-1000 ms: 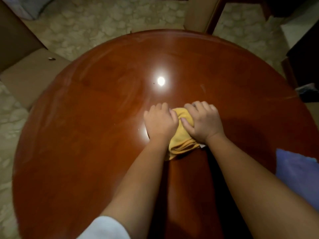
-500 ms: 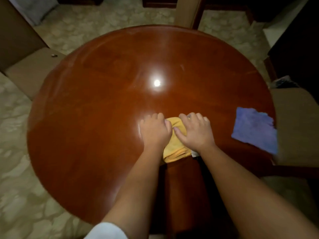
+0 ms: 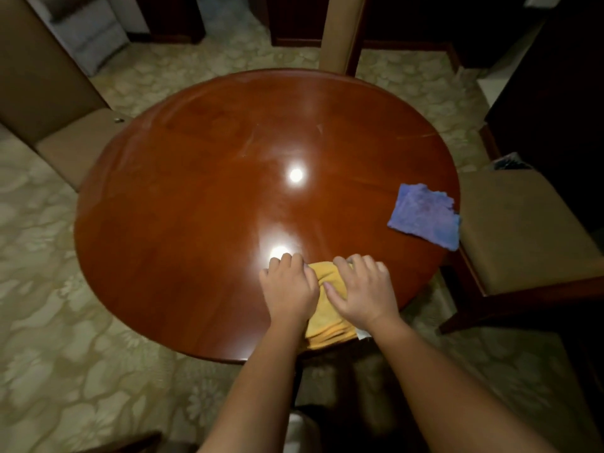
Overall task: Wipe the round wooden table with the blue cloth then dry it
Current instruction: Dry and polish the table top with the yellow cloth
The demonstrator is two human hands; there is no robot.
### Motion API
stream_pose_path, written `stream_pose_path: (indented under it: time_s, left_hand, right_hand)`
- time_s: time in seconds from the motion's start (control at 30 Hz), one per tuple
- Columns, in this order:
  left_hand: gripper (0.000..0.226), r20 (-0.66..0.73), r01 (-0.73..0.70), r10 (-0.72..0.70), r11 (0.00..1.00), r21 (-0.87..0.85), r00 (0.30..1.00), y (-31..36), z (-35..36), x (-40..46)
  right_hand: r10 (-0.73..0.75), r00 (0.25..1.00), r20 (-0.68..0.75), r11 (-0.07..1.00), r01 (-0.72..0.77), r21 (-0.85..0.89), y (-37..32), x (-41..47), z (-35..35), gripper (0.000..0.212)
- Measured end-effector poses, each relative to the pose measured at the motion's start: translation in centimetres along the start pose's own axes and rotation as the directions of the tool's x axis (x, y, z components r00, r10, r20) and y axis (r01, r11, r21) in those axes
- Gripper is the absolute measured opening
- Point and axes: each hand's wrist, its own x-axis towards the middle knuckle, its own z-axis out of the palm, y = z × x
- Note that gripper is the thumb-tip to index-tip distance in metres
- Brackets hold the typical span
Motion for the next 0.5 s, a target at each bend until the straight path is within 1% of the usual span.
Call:
stream_pose_path:
  time_s: [0.1,0.27,0.43,0.5]
  left_hand:
    - [0.028,-0.042,0.013,-0.013,1.000,-0.010,0.999,0.0,0.7,0.9]
    - [0.025,-0.076,0.101,-0.102,0.995,-0.013,0.992,1.1,1.7,4.0]
    - [0.030,-0.066,0.061,-0.062,0.998,-0.026,0.996,2.1,3.7,10.9]
    - [0.033,-0.038,0.048,-0.049,0.999,-0.025,0.998,2.7,4.5,13.8]
  right_hand:
    - [-0.035,0.999,-0.025,0.999,0.036,0.016,0.7,1.3,0.6,0.046]
    - [-0.096,0.994,-0.052,0.994,0.098,0.038,2.2,5.7,1.6,0.046]
    - [-0.015,0.998,-0.058,1.000,0.017,0.024,4.2,11.4,2.7,0.046]
    - [0.016,0.998,-0.054,0.999,-0.014,0.031,5.3,14.1,3.2,0.046]
